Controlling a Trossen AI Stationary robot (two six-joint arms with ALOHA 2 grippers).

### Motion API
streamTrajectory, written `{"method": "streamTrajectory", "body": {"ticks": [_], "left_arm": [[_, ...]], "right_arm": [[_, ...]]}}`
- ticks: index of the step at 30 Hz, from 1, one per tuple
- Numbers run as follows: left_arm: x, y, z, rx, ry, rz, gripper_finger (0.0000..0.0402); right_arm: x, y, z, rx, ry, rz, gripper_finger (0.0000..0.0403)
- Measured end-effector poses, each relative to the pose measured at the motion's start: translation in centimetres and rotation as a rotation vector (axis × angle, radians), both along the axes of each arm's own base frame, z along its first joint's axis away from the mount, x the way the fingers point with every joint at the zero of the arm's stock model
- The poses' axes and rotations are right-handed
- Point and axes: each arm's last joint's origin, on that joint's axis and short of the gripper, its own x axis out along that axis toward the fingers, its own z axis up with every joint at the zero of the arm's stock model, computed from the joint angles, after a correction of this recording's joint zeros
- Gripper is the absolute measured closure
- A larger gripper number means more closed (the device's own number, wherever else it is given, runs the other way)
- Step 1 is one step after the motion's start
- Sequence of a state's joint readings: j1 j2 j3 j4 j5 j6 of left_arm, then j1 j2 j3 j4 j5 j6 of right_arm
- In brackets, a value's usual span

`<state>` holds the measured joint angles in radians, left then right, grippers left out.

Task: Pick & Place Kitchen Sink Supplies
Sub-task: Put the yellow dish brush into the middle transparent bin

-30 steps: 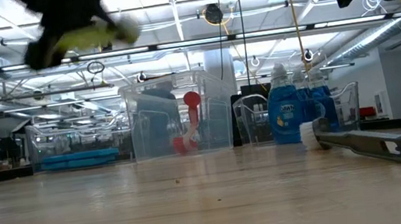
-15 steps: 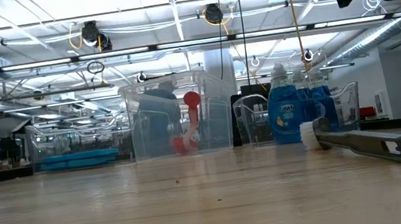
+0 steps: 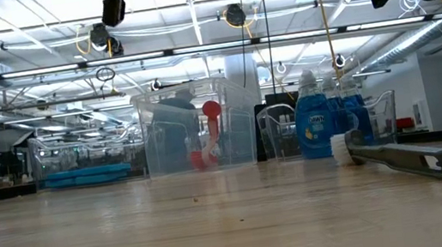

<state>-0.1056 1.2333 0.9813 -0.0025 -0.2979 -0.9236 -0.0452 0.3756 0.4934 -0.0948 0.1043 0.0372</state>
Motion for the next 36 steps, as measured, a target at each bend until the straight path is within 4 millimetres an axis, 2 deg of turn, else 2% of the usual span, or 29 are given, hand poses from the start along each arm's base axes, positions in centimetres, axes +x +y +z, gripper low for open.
{"method": "streamTrajectory", "body": {"ticks": [4, 7, 11, 15, 20, 27, 32, 36], "left_arm": [[0.2, 3.0, 2.4, 0.013, 0.196, 0.051, 0.0382], [0.4, 5.3, 4.7, 0.029, 0.261, 0.096, 0.0382], [1.3, 8.3, 5.8, 0.011, 0.335, 0.150, 0.0382], [2.5, 11.5, 5.6, -0.060, 0.357, 0.141, 0.0382], [3.7, 15.6, 3.2, -0.130, 0.445, 0.168, 0.0382], [4.4, 20.0, -0.8, -0.209, 0.562, 0.223, 0.0382], [5.1, 21.8, -3.2, -0.228, 0.613, 0.229, 0.0382], [5.8, 22.4, -5.1, -0.258, 0.658, 0.216, 0.0383]], "right_arm": [[0.0, 0.0, 0.0, 0.000, 0.000, 0.000, 0.0273], [0.0, 0.0, 0.0, 0.000, 0.000, 0.000, 0.0273], [0.0, 0.0, 0.0, 0.002, 0.000, 0.000, 0.0273], [0.0, 0.0, 0.0, 0.003, -0.001, 0.000, 0.0273], [0.0, 0.0, 0.0, 0.003, -0.003, 0.000, 0.0273], [0.0, 0.0, 0.0, 0.003, -0.001, 0.000, 0.0273], [0.0, 0.0, 0.0, 0.003, -0.001, 0.000, 0.0273], [0.0, 0.0, 0.0, 0.003, -0.001, 0.000, 0.0273]]}}
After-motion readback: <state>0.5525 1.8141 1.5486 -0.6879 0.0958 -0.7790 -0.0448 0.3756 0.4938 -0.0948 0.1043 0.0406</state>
